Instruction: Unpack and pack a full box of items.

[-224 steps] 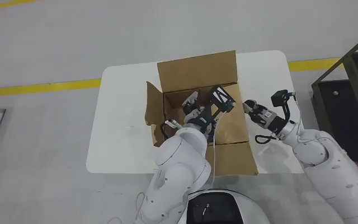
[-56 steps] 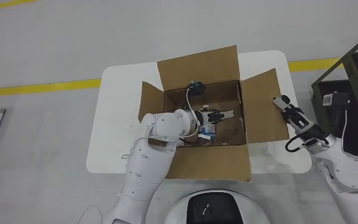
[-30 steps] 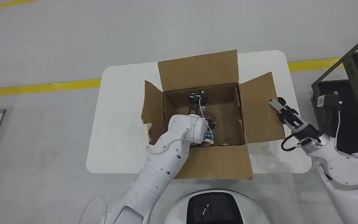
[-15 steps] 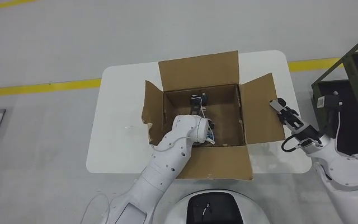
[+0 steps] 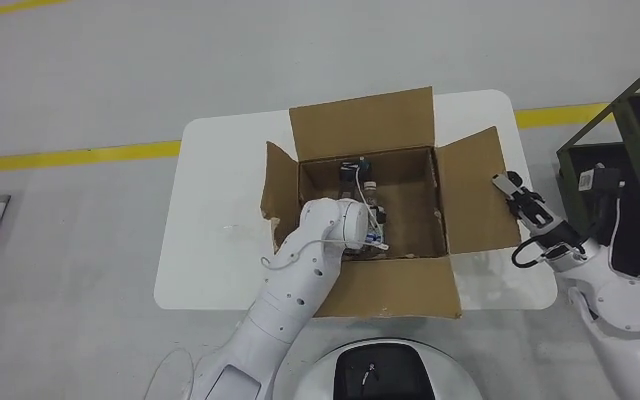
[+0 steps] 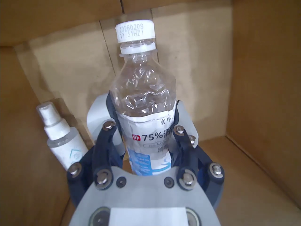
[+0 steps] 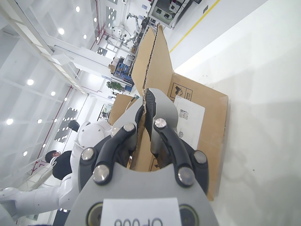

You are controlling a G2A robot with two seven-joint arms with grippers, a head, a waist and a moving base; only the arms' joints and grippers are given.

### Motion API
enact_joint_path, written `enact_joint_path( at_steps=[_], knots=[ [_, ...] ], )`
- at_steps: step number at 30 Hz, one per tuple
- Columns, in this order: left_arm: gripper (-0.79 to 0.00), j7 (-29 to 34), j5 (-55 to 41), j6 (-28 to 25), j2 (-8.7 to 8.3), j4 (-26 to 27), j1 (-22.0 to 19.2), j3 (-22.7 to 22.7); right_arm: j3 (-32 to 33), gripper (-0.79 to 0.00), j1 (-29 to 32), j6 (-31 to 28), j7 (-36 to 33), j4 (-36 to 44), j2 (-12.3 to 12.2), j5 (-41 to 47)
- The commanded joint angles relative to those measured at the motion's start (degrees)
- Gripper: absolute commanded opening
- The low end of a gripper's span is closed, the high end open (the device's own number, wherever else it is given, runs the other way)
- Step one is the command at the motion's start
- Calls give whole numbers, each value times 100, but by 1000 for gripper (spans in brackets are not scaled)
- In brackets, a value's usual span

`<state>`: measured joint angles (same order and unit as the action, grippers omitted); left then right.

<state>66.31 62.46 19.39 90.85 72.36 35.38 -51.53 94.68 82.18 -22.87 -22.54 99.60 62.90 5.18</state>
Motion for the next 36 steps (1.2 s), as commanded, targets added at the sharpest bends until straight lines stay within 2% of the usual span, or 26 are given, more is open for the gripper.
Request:
enact_joint_path(
  at_steps=[1,9,14,20,21,25,27,28,36],
  knots=[
    [-785,174,209,-1,-34,371,58,-62,34,-785,-1,-16,-16,-17,-3,3],
    [-785,693,264,-69,-182,2015,498,-666,253,-785,-60,-104,-261,-165,-34,45],
    [-785,1067,582,-267,-272,2888,604,-972,413,-785,-105,-94,-518,-296,-70,11],
    [-785,1289,598,-338,-337,3782,687,-1431,512,-785,-85,-93,-480,-380,-80,11],
    [-785,1321,646,-372,-351,3900,695,-1509,516,-696,-85,-94,-476,-385,-81,13],
    [-785,1360,297,-353,-394,4471,736,-2086,532,-650,-86,-100,-481,-415,-84,26],
    [-785,1438,406,-456,-435,4673,774,-2332,543,-554,-89,-107,-485,-439,-86,36],
    [-785,1492,514,-515,-457,4768,791,-2444,549,-462,-91,-106,-485,-444,-87,42],
    [-785,1830,1234,-545,-611,5248,1091,-3529,515,-422,-68,-134,-413,-507,-79,90]
  ],
)
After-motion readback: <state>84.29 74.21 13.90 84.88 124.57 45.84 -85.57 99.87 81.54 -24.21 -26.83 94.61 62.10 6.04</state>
